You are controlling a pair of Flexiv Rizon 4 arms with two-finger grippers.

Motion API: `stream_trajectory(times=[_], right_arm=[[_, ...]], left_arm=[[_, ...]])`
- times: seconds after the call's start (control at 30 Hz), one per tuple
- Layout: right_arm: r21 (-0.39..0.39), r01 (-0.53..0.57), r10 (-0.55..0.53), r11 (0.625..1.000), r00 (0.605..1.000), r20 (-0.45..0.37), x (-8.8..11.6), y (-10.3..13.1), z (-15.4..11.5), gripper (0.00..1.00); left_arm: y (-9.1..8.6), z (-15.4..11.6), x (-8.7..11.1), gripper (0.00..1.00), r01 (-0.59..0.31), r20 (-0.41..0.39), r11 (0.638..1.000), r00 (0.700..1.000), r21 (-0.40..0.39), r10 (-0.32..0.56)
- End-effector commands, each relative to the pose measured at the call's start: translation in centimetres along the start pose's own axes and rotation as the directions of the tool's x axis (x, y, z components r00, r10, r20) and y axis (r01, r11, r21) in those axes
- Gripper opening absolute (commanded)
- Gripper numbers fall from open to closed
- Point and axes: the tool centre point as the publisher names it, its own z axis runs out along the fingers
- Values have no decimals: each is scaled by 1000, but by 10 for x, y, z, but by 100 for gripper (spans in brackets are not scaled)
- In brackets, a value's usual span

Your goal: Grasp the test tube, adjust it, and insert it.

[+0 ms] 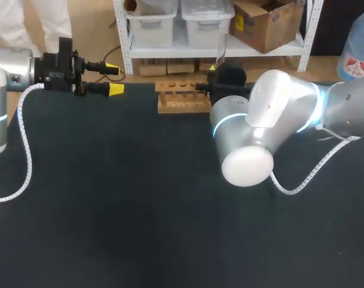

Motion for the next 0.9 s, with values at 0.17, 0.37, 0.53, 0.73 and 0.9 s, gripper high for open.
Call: stream_trajectory(times=[0.17, 0.37, 0.53, 0.73, 0.9], right_arm=[[-104, 4, -5, 995, 1000, -7, 4, -1, 1, 0], [-111, 16, -18, 994, 1000, -21, 7, -1, -1, 4], [-112, 18, -21, 994, 999, -27, 7, -1, -3, 39], [-112, 18, -21, 994, 999, -29, 4, 0, -6, 83], [-109, 20, -24, 994, 999, -29, 1, 0, -8, 100]], left_arm=[[1, 0, 1, 100, -2, 2, 1000, 1000, 0, 2], [1, 0, 1, 100, -2, 2, 1000, 1000, 0, 2], [1, 0, 1, 100, -2, 2, 1000, 1000, 0, 2], [1, 0, 1, 100, -2, 2, 1000, 1000, 0, 2], [1, 0, 1, 100, -2, 2, 1000, 1000, 0, 2]])
